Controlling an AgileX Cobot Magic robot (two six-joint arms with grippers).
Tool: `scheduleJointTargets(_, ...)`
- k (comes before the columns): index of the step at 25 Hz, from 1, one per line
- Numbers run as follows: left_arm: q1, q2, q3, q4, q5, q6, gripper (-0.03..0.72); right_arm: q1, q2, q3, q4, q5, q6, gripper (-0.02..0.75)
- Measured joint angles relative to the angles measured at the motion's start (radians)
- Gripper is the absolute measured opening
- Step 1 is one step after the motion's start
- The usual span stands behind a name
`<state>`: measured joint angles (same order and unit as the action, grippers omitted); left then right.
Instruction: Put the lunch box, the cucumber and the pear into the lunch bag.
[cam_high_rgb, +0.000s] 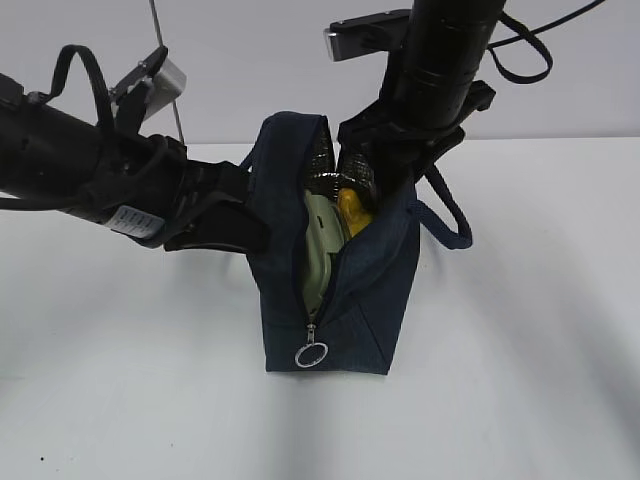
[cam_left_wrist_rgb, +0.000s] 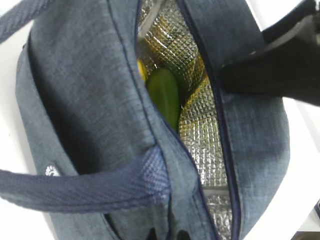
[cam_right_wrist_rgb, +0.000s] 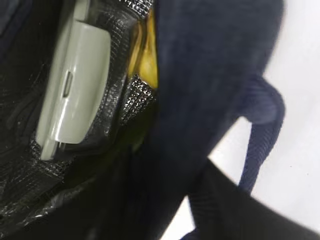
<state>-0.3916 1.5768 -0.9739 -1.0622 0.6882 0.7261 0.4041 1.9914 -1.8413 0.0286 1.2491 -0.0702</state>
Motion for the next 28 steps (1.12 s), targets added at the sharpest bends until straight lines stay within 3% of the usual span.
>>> scheduleJointTargets(3,0.0,0.0,0.0,0.0,0.001,0.001,0.045,0.0,0.0,0.0,0.004,-0.002,-0.002,0.454)
scheduleJointTargets(6,0.0,0.0,0.0,-0.002,0.0,0.001,0.118,0.0,0.0,0.0,0.022,-0.002,-0.002,0.519)
scheduleJointTargets(12,0.0,0.0,0.0,-0.003,0.0,0.001,0.204,0.0,0.0,0.0,0.048,-0.002,-0.002,0.536)
scheduleJointTargets(28,0.0,0.002,0.0,-0.076,0.077,0.001,0.246,0.0,0.0,0.0,0.052,-0.002,-0.002,0.537)
